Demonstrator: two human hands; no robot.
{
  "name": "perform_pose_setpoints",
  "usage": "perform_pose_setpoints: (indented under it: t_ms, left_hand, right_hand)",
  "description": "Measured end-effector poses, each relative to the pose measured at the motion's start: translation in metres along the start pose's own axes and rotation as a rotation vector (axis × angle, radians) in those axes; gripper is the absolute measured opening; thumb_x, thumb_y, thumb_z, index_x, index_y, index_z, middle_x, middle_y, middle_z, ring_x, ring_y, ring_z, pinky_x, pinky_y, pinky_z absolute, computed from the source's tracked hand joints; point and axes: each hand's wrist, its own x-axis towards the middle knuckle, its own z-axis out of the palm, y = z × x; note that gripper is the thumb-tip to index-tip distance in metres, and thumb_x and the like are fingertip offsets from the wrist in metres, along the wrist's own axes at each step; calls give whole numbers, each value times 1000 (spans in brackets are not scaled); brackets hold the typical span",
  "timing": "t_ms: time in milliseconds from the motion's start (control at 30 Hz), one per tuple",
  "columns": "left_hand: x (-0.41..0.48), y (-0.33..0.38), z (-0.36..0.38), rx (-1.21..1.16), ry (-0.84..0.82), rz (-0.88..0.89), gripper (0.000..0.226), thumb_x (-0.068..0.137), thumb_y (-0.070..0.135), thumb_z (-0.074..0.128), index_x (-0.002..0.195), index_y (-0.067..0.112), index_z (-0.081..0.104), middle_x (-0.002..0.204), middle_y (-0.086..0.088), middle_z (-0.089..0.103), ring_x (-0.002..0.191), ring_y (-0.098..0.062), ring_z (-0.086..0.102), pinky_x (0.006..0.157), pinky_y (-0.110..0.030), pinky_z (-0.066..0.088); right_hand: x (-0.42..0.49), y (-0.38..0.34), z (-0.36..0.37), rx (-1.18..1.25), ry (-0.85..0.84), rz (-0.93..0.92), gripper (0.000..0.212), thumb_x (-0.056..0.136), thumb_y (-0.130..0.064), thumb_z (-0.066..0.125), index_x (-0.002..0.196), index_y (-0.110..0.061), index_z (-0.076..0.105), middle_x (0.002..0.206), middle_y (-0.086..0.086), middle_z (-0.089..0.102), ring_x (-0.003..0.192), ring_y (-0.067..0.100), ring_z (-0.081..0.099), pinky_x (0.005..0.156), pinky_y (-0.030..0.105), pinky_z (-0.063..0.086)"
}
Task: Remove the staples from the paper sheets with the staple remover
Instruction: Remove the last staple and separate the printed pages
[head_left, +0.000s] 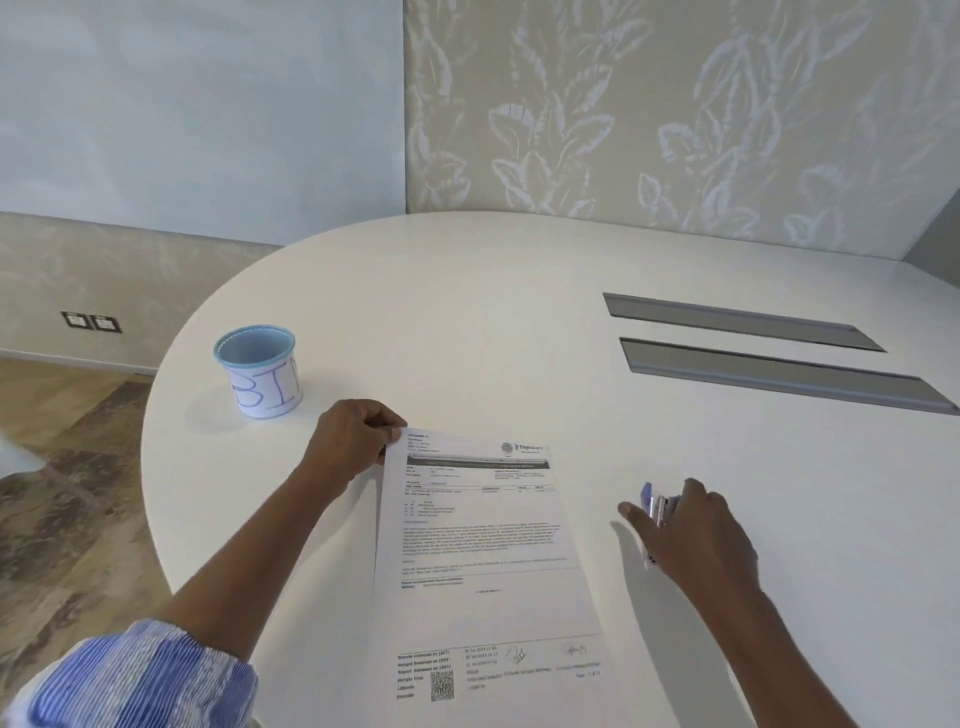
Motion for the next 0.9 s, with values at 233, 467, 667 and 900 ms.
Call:
perform_pose_setpoints:
  t_ms: [233, 467, 667, 900]
  left_hand:
    - [-5, -11, 10, -34, -13, -40, 18, 93, 0, 68, 85, 11, 79, 78, -5, 81, 67, -19, 76, 66, -29, 63]
    - [-5, -14, 13, -53, -34, -30, 18, 94, 2, 67, 86, 13, 80, 77, -2, 80, 59, -10, 72, 62, -25, 57]
    - [-13, -4, 24, -71, -76, 23, 20, 94, 3, 68, 85, 16, 80, 79, -3, 81, 60, -9, 71, 60, -23, 56]
    - [-27, 22, 37, -59, -133, 156, 20, 94, 6, 67, 82, 18, 79, 75, 10, 80, 60, 0, 68, 59, -14, 52]
  right_hand:
    - [13, -5, 7, 138, 5, -77, 30, 98, -40, 60, 98, -10, 61, 93, 10, 61, 86, 34, 61, 69, 33, 38]
    - [13, -19, 1, 381, -42, -367, 30, 92, -24, 70, 122, -25, 68, 104, 2, 67, 81, 8, 69, 68, 16, 42]
    - [5, -50, 2, 605, -43, -495, 36, 84, -7, 64, 109, -33, 56, 105, -22, 72, 98, -11, 63, 76, -1, 40]
    - [8, -86, 8, 467, 71, -815, 20, 88, -17, 76, 106, -14, 67, 102, -3, 62, 85, 12, 61, 75, 29, 51]
